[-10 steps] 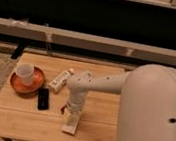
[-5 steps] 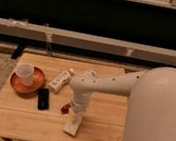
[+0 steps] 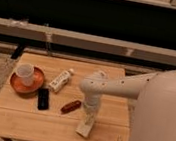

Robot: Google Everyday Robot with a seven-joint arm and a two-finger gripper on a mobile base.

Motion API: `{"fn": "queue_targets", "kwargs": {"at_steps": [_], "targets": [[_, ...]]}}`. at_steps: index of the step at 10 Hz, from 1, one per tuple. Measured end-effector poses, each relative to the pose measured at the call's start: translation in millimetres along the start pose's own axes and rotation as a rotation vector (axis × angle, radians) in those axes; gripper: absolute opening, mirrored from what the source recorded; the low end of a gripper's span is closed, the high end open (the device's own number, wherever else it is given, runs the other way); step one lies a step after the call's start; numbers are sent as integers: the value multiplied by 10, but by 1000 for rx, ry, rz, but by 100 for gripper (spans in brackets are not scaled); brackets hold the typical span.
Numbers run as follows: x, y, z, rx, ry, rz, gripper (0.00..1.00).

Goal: Wipe the white sponge on the table

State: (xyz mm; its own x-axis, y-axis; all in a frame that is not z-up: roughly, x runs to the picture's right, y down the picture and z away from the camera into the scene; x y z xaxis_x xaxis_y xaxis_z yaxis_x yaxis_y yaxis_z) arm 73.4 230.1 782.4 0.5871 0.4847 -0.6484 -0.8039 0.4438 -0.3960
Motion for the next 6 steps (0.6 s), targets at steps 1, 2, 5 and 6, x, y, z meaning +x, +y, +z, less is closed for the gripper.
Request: {"fn": "queue_targets", "kwargs": {"at_steps": [1, 2, 5, 6], "targets": [[62, -164, -8, 29, 2, 30, 0], [78, -267, -28, 48, 0, 47, 0], [40, -620, -98, 117, -20, 92, 0], [-32, -703, -123, 136, -30, 95, 0]]}}
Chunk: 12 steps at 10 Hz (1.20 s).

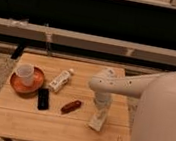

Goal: Wipe the white sponge on the table

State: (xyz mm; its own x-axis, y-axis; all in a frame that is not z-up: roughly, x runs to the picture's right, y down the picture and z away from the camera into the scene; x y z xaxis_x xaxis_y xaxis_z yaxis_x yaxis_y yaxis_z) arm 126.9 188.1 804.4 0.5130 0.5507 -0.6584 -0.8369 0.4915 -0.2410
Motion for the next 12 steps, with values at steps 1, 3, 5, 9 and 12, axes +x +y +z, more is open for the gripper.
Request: {"fn": "queue_targets", "kwargs": {"at_steps": [1, 3, 5, 9, 12], "targets": [[-151, -58, -2, 16, -14, -1, 0], [-397, -10, 30, 28, -33, -10, 0], [-682, 105, 48, 30, -69, -27, 0], [-675, 114, 37, 29, -69, -28, 0], [-837, 336, -45, -17, -133, -81, 0]]}}
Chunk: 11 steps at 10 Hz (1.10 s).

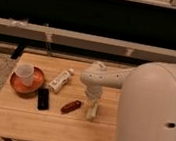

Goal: Wipe the white sponge on the table

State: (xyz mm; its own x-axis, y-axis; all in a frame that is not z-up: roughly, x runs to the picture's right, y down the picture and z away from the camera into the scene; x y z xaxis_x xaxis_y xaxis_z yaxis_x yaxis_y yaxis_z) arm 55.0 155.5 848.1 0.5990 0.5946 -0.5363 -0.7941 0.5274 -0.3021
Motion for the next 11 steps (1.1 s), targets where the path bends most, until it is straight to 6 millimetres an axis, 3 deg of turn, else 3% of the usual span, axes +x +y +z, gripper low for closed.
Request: {"fn": "queue_targets", "kwargs": {"at_steps": [3, 4, 6, 9, 11], "targets": [[-352, 272, -154, -36, -84, -54, 0], [-385, 261, -197, -36, -107, -65, 0], [-375, 293, -213, -61, -167, -90, 0], [-424, 568, -93, -121, -191, -118, 0], [-347, 662, 7, -146, -182, -115, 0]]}}
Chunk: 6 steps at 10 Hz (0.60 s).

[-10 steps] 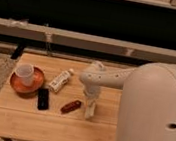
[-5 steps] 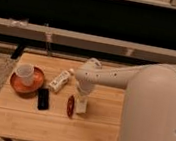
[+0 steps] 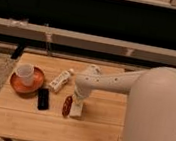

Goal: Wipe the white sponge on the table

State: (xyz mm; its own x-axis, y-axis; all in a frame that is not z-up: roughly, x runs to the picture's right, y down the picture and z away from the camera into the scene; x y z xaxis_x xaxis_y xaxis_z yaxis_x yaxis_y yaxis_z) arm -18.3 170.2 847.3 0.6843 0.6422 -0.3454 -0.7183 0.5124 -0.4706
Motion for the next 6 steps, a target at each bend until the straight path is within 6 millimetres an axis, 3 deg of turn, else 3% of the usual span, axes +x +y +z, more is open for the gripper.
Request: {"fn": "queue_targets", "kwargs": {"at_steps": [6], "targets": [[577, -42, -134, 27, 83, 51, 0]]}}
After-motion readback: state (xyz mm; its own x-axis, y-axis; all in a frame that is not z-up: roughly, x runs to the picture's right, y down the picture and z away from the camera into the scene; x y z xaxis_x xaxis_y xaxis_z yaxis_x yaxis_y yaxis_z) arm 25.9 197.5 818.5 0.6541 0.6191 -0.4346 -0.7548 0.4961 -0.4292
